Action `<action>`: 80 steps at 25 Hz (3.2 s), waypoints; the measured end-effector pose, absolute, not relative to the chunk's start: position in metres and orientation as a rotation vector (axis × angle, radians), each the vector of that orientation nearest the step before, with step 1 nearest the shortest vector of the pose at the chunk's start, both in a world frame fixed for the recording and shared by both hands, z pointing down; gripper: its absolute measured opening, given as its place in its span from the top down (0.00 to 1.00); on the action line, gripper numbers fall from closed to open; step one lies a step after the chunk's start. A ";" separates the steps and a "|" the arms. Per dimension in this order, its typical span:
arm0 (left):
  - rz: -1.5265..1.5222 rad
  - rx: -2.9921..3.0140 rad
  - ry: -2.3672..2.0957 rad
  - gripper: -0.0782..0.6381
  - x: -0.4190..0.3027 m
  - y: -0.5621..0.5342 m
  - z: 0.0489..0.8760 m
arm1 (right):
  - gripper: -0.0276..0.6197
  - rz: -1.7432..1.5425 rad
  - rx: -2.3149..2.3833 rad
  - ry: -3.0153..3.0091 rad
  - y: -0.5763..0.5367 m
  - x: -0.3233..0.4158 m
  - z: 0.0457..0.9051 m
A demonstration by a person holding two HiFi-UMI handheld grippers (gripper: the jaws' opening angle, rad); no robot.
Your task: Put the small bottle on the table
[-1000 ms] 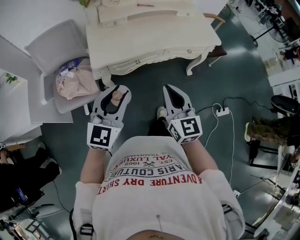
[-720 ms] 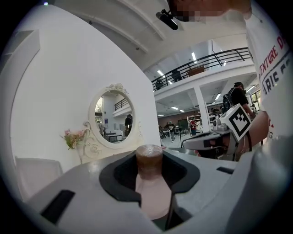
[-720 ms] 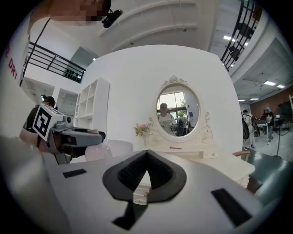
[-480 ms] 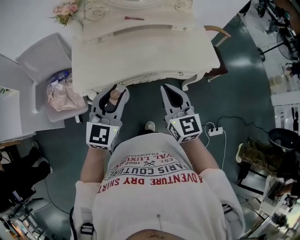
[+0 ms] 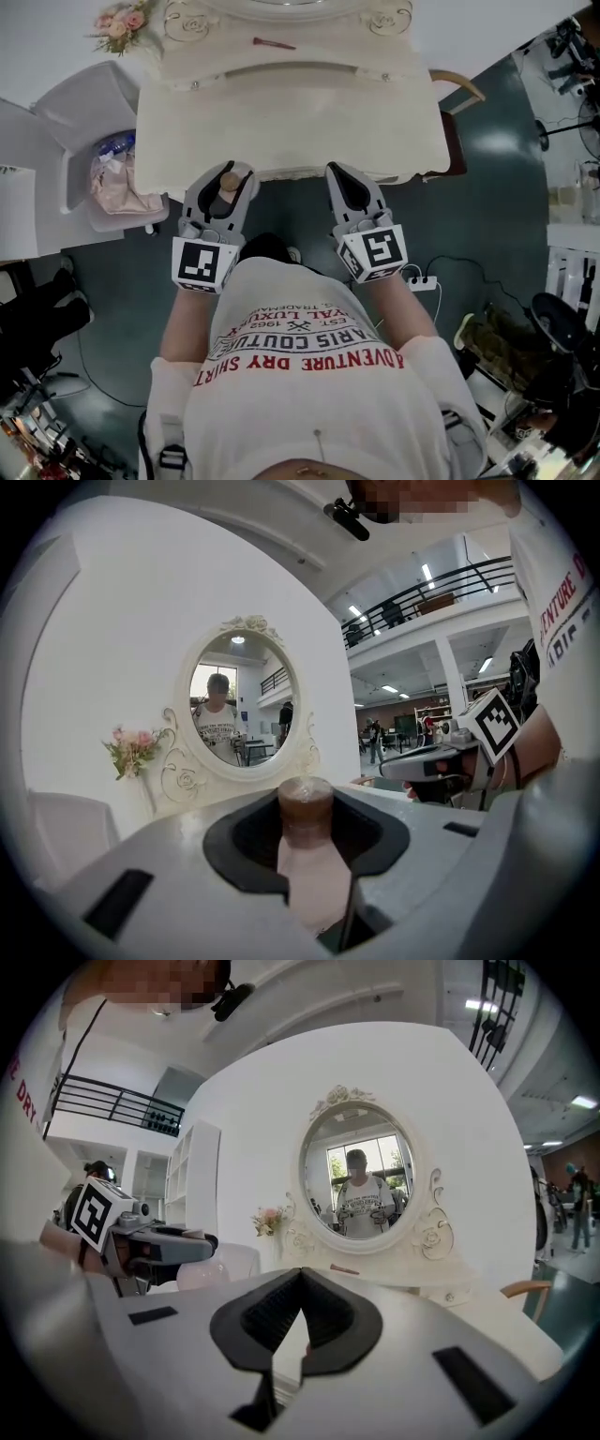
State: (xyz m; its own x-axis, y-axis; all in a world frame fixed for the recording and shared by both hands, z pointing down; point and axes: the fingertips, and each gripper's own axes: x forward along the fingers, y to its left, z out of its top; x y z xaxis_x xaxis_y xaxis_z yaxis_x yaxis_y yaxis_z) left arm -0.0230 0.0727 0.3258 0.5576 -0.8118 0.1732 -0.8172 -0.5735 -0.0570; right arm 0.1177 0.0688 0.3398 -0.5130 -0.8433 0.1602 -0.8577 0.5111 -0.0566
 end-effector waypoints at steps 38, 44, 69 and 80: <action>0.418 2.589 -1.334 0.71 -0.045 -0.204 0.499 | 0.96 0.317 1.376 -2.478 -0.207 0.079 0.466; 0.416 2.561 -1.352 0.71 -0.043 -0.208 0.521 | 0.96 0.348 1.398 -2.446 -0.212 0.085 0.485; 0.348 2.562 -1.346 0.61 -0.046 -0.198 0.491 | 0.96 0.310 1.306 -2.536 -0.200 0.065 0.456; 0.311 2.603 -1.566 0.84 -0.055 -0.180 0.388 | 0.96 0.183 1.306 -2.641 -0.191 0.077 0.379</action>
